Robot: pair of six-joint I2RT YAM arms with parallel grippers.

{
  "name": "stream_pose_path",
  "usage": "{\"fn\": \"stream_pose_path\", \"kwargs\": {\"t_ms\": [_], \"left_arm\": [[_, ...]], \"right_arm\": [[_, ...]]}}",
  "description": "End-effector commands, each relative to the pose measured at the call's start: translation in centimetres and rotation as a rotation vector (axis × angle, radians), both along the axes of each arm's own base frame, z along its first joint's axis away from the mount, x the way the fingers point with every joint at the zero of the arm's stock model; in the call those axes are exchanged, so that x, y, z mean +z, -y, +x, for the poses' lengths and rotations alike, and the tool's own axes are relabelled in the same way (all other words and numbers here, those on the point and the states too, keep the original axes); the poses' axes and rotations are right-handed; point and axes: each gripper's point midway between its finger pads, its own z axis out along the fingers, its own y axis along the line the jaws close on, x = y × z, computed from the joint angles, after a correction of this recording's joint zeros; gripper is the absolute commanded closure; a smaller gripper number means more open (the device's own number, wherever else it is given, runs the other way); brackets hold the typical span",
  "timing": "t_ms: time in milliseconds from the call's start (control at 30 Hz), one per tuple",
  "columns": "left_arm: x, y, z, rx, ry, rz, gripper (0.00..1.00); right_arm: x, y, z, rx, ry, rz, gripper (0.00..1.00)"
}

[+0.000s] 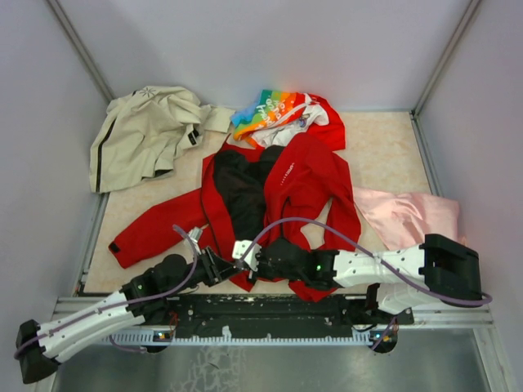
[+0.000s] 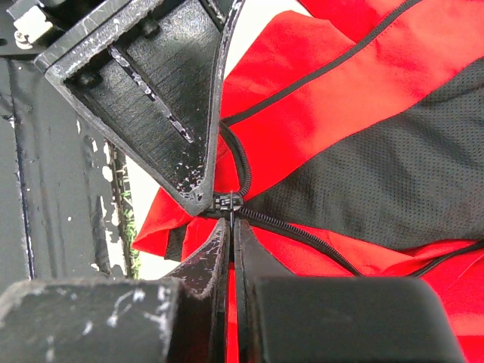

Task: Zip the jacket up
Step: Adjust the jacket at the center of the board.

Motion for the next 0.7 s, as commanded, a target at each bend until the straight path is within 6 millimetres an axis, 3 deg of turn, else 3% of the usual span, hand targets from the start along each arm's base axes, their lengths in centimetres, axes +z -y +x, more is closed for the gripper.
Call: {"fn": "stream_pose_path", "kwargs": {"t_ms": [0,500,667], "left_arm": [[-3.3,-0.7,-0.2,0.005,-0.030,0.081,0.63],[-2.3,-0.2,0.3,0.014,0.007,0.029,0.68],[-2.5,-0.2,0.3,0.014,0.006,0.033,0.76]], "right_arm": [[3.4,-1.5,0.1,0.010,0.030,0.104,1.00],[2.7,-1.6,-0.3,0.034,0.014,0.085,1.00],[2.7,-1.6,-0.2,0.025,0.017,0.077,1.00]]}}
